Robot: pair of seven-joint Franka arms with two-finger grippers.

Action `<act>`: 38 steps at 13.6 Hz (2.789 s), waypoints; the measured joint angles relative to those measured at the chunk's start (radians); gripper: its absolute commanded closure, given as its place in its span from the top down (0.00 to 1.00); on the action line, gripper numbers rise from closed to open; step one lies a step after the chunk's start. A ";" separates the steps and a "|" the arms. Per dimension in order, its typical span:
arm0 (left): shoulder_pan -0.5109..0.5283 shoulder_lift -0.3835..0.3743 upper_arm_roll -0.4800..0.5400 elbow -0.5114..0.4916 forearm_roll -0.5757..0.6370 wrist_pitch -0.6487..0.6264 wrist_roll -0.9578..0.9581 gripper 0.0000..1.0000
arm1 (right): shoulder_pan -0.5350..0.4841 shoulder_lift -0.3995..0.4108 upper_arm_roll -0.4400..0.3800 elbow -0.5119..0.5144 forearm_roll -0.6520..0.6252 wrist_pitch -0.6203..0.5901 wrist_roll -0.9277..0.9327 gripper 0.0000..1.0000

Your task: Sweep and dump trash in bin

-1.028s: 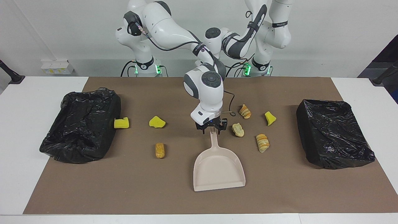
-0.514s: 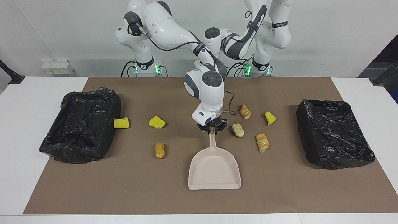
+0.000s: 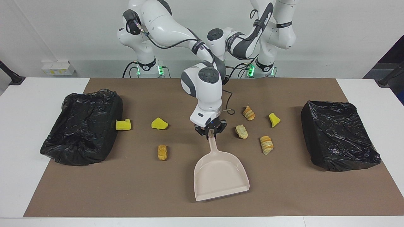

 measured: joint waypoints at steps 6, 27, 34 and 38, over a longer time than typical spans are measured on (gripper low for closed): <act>0.249 -0.081 0.010 0.014 0.037 -0.080 0.085 0.00 | -0.089 -0.136 0.000 -0.028 0.056 -0.201 -0.380 0.00; 0.541 -0.023 -0.021 -0.065 -0.001 -0.082 0.111 0.00 | -0.056 -0.336 0.003 -0.508 -0.082 -0.043 -1.385 0.00; 0.418 0.092 -0.026 0.038 -0.152 0.080 0.149 0.00 | -0.052 -0.330 0.002 -0.520 -0.084 -0.020 -1.385 0.00; 0.297 0.111 -0.028 0.062 -0.203 0.133 0.241 0.00 | -0.052 -0.329 0.002 -0.521 -0.084 -0.020 -1.385 0.00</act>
